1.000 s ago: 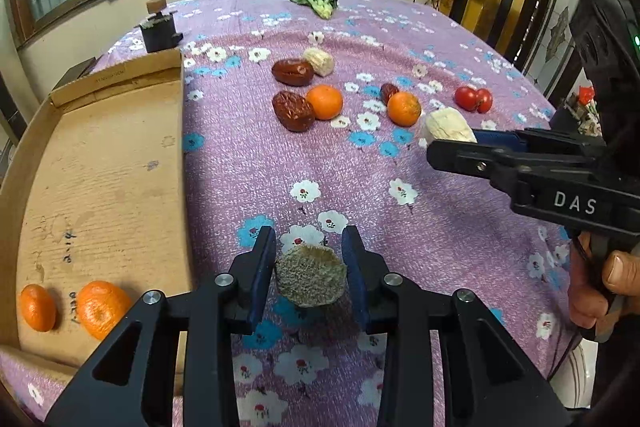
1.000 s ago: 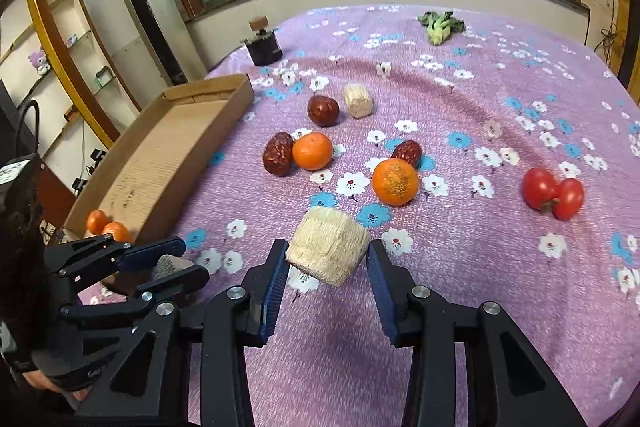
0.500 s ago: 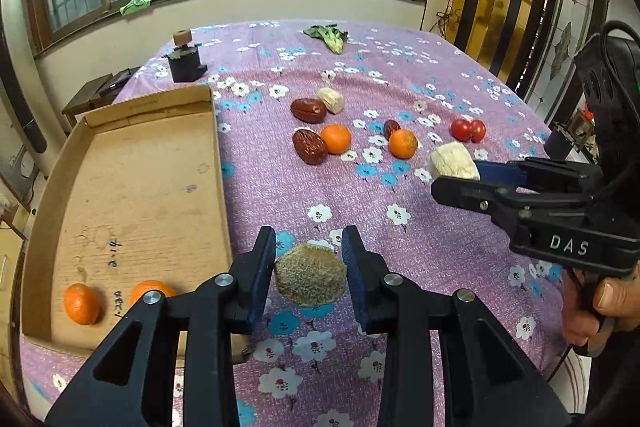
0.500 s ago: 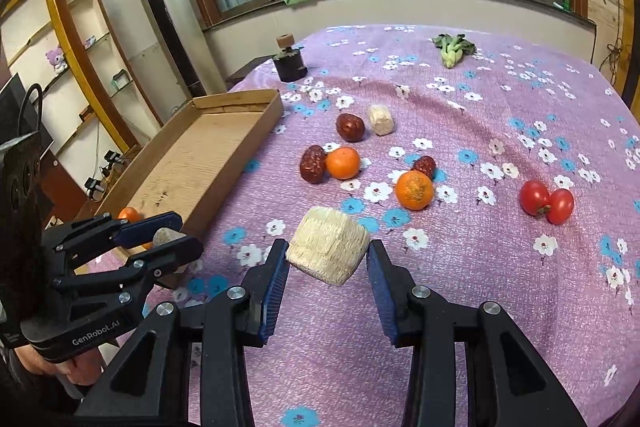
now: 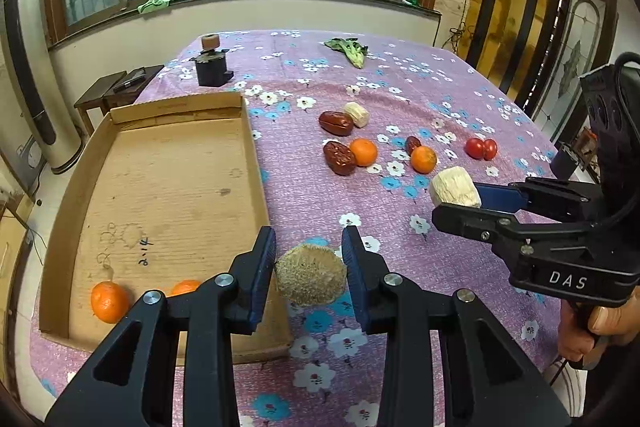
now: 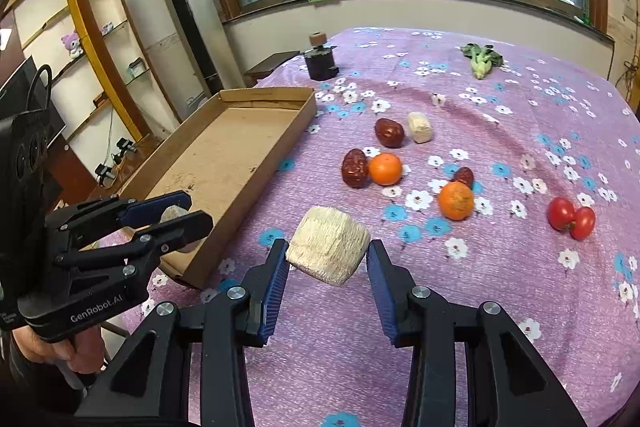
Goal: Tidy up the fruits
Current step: 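Carry the bun and yam piece over the tray and release both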
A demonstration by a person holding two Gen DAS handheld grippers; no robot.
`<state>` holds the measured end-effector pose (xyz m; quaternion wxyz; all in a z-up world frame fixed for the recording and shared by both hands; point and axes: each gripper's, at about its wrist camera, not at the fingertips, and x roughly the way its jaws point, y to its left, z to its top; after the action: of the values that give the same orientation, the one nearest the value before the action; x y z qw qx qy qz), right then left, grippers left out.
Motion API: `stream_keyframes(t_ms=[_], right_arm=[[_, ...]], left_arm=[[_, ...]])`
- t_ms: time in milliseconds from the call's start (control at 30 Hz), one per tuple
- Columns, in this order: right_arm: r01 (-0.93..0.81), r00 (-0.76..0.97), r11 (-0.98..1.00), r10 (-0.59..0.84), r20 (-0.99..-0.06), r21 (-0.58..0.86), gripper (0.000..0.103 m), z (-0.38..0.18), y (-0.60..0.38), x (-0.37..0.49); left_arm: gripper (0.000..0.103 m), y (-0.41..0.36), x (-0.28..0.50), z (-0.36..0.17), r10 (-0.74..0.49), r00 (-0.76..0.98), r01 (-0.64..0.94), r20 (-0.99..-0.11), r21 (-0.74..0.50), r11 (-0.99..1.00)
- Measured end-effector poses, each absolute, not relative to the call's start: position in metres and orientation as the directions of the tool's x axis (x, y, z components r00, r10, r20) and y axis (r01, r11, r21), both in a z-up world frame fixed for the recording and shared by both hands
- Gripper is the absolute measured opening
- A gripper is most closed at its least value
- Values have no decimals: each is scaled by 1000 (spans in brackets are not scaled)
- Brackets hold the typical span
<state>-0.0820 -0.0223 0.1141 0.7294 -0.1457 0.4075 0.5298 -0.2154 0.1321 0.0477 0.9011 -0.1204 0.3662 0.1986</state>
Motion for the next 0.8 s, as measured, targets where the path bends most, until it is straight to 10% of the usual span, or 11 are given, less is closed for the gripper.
stream_keyframes(t_ms=[800], right_arm=[[-951, -30, 208, 673, -739, 227, 41, 118, 49, -135]], left_arm=[[32, 219, -261, 49, 388, 588, -630, -710, -101, 770]])
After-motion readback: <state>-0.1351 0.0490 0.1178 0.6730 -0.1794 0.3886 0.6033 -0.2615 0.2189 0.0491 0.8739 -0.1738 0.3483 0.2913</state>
